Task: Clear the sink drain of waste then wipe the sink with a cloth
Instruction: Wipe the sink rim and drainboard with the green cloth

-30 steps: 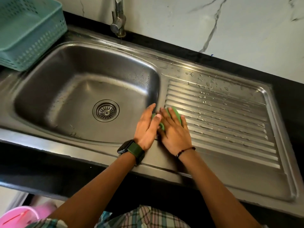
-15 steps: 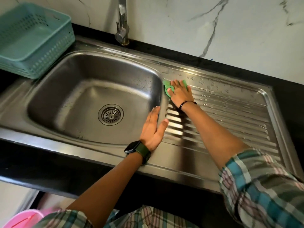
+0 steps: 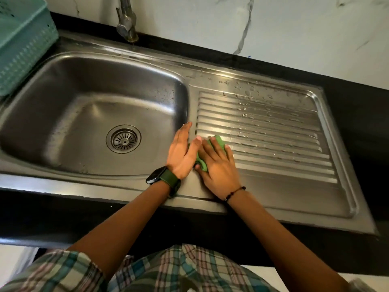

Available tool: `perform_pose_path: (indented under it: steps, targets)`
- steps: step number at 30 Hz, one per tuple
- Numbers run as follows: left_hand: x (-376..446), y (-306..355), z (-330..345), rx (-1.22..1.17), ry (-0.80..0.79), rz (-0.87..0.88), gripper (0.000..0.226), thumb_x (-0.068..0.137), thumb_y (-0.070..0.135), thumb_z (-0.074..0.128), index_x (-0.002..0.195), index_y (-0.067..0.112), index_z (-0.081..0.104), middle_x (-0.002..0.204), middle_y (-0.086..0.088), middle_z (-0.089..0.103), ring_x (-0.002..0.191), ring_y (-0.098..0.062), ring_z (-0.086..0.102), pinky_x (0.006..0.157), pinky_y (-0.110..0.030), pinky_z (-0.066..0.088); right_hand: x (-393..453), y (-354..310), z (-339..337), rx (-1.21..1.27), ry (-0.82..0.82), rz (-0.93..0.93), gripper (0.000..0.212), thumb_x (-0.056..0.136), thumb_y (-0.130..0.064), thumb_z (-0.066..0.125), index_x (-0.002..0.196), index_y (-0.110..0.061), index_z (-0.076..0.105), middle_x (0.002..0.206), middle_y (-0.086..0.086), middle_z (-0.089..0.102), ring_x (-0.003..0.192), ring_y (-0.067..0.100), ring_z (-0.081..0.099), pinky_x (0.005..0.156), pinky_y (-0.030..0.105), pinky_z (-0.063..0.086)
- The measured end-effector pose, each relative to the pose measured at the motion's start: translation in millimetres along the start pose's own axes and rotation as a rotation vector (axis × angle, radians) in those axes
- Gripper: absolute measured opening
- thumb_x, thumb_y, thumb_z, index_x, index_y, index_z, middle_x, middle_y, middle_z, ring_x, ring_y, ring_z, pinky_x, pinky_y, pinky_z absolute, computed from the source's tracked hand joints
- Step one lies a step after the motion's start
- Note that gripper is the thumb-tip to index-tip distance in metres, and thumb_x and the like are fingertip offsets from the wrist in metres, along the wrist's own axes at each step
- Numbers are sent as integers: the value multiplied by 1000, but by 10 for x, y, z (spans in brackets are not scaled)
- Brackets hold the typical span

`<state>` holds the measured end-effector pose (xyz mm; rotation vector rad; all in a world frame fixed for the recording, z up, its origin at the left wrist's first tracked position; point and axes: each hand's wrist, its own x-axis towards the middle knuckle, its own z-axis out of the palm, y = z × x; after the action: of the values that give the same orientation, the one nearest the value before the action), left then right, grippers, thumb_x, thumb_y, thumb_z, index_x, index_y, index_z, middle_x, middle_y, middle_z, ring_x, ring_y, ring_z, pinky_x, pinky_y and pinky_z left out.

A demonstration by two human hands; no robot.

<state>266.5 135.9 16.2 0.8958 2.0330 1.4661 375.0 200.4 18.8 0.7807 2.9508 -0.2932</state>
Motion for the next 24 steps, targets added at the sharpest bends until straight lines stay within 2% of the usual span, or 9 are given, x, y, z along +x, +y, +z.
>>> perform_pose_path:
  steps: [2, 6, 7, 10, 15, 17, 19, 22, 24]
  targets:
    - [-12, 8, 24, 38, -20, 18, 62, 84, 39, 35, 139, 12, 34, 143, -15, 40, 132, -27, 39, 111, -36, 31, 68, -14, -5, -24, 9, -42, 55, 94, -37, 36, 145, -23, 23, 156, -3, 21, 146, 19, 6, 116, 38, -1]
    - [-8, 7, 55, 132, -35, 68, 58, 84, 33, 37, 136, 6, 37, 139, -17, 44, 126, -26, 45, 99, -13, 26, 128, 4, -7, -73, 48, -74, 57, 90, -25, 42, 145, -19, 26, 152, -1, 31, 145, 19, 17, 118, 40, 4]
    - [-13, 11, 65, 140, -56, 82, 58, 85, 33, 37, 137, 7, 36, 140, -16, 44, 125, -26, 45, 100, -14, 28, 117, 29, -11, -88, 54, -76, 58, 89, -23, 42, 145, -19, 26, 153, 0, 31, 145, 19, 17, 118, 41, 4]
    - [-48, 22, 85, 144, -118, 137, 57, 86, 34, 38, 138, 8, 35, 143, -15, 40, 130, -26, 41, 108, -29, 31, -26, 255, -9, -81, 96, -28, 54, 91, -23, 43, 143, -21, 30, 152, -1, 31, 144, 17, 18, 118, 40, 4]
    - [10, 38, 168, 66, -129, 108, 62, 85, 46, 34, 138, 15, 36, 142, -12, 43, 128, -26, 43, 103, -26, 34, -498, 1069, -72, -33, 201, 233, 45, 93, -25, 34, 136, -18, 45, 146, 2, 43, 140, 21, 30, 114, 43, 15]
    - [37, 49, 222, -19, -101, 45, 64, 83, 50, 34, 138, 18, 36, 144, -10, 41, 131, -23, 40, 109, -35, 33, -702, 1471, -118, -46, 207, 374, 43, 94, -21, 38, 136, -16, 44, 147, 4, 41, 140, 23, 29, 114, 47, 15]
    - [47, 47, 262, -42, -55, 13, 62, 83, 47, 35, 138, 18, 36, 146, -7, 39, 133, -18, 38, 108, -29, 30, -834, 1758, -176, -23, 206, 519, 44, 93, -15, 44, 136, -15, 43, 148, 5, 39, 141, 25, 26, 114, 50, 14]
    - [65, 52, 289, -70, 3, -4, 61, 83, 44, 36, 138, 17, 38, 145, -6, 40, 131, -13, 37, 101, -16, 26, -810, 1724, -212, 82, 237, 671, 44, 92, -16, 46, 136, -12, 43, 149, 6, 37, 142, 27, 21, 114, 51, 13]
    - [65, 47, 285, -95, 14, 4, 61, 82, 43, 37, 137, 16, 39, 145, -7, 40, 132, -16, 37, 103, -18, 27, -689, 1445, -190, 101, 251, 715, 46, 91, -17, 46, 136, -12, 41, 147, 10, 38, 142, 28, 19, 114, 50, 11]
